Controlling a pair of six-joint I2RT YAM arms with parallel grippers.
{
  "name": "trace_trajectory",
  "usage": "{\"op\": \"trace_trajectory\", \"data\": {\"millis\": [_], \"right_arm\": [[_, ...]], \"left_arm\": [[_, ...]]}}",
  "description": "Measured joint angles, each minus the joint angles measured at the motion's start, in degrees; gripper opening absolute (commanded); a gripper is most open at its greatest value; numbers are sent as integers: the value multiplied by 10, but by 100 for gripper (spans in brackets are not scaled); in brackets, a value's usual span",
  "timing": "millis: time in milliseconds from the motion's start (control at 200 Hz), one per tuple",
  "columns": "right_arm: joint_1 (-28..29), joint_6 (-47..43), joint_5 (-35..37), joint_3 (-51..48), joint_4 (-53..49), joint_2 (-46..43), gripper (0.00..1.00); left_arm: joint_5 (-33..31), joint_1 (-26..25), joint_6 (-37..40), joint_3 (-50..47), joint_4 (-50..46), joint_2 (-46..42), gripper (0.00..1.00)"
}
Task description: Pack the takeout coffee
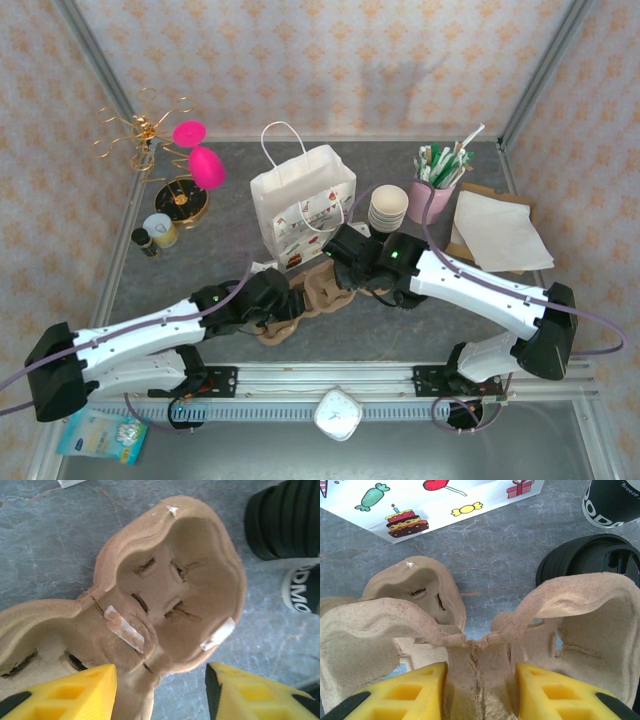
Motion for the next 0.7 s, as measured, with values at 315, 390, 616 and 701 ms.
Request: {"op": "trace_trajectory", "data": {"millis": [315, 390, 616, 701], "right_arm": [[0, 0, 6, -2, 1, -8, 38], [0, 0, 8, -2, 1, -8, 38], [-4, -5, 11, -2, 2, -8, 38], [-5, -6, 12, -2, 3, -8, 38]], "left_arm": [[-66, -9, -3, 53, -44, 103, 63], [-93, -8, -10, 54, -65, 117, 66], [-149, 17, -39, 42, -112, 100, 69], [-168, 39, -49, 24, -135, 72, 69]]}}
